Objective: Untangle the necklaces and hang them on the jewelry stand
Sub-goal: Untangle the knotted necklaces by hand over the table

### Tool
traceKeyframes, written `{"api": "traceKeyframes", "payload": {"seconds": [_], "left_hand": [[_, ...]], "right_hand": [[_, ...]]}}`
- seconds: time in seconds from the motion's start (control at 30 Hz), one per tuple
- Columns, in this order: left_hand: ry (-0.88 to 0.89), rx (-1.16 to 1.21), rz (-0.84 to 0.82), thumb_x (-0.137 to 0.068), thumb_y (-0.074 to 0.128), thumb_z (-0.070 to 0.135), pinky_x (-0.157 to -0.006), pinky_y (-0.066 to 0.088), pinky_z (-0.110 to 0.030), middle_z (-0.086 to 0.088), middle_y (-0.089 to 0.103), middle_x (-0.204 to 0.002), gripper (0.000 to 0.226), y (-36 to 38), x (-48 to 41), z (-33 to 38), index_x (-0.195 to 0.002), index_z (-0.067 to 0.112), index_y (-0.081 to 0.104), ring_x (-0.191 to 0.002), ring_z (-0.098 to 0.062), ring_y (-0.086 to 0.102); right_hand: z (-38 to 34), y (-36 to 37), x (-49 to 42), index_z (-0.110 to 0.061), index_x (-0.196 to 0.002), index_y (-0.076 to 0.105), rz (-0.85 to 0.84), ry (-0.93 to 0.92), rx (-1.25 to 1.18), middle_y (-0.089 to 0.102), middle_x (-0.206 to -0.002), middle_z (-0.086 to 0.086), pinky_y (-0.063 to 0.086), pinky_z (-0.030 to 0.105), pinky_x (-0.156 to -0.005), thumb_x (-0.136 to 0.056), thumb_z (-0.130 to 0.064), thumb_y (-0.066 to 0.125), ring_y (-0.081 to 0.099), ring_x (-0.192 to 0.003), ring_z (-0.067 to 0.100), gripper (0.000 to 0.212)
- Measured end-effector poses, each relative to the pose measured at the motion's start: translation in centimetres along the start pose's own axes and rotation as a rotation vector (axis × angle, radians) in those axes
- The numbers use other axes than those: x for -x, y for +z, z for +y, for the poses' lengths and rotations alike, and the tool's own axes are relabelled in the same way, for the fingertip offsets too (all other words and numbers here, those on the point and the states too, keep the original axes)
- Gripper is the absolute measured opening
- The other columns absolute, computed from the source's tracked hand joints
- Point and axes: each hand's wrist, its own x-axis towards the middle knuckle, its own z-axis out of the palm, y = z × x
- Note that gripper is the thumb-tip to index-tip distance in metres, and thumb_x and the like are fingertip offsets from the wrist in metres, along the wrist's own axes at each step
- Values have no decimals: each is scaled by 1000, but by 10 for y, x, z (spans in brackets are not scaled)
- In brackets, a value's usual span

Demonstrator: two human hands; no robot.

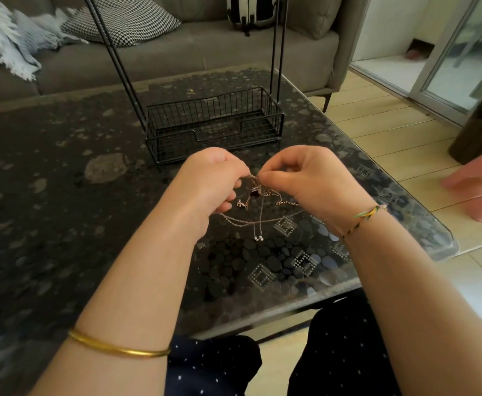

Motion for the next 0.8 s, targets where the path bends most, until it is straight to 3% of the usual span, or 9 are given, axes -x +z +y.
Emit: {"api": "traceKeyframes", "payload": {"seconds": [0.27, 0.4, 0.6, 0.8], "left_hand": [[8, -11, 51, -91, 54, 18, -67, 53, -30, 2, 57, -79, 9, -2, -3, -3, -91, 20, 63, -71, -12, 55], [51, -50, -35, -89, 60, 22, -63, 43, -26, 10, 55, -74, 10, -1, 2, -4, -90, 27, 69, -67, -7, 48], [111, -46, -59, -84, 68, 19, -54, 34, -18, 17, 53, -52, 11, 0, 5, -3, -79, 29, 70, -40, 7, 46], [112, -40, -37, -82, 68, 20, -61, 37, -25, 12, 54, -66, 8, 0, 3, -3, -76, 25, 68, -62, -3, 46]], "right_hand": [[2, -5, 0, -9, -76, 67, 14, 35, 30, 46, -51, -4, 28, 8, -37, -84, -11, 62, 35, -32, 2, 10], [2, -4, 0, -7, -78, 67, 23, 41, 20, 47, -55, 0, 30, 11, -39, -86, -13, 61, 35, -42, 4, 12], [-1, -4, 1, -4, -83, 66, -18, 43, -45, 48, -63, 6, 31, 17, -44, -87, -12, 58, 36, -50, 9, 12], [0, -5, 0, -8, -81, 66, -6, 26, -11, 45, -57, -3, 32, 13, -43, -88, -14, 59, 35, -42, 2, 11]]}}
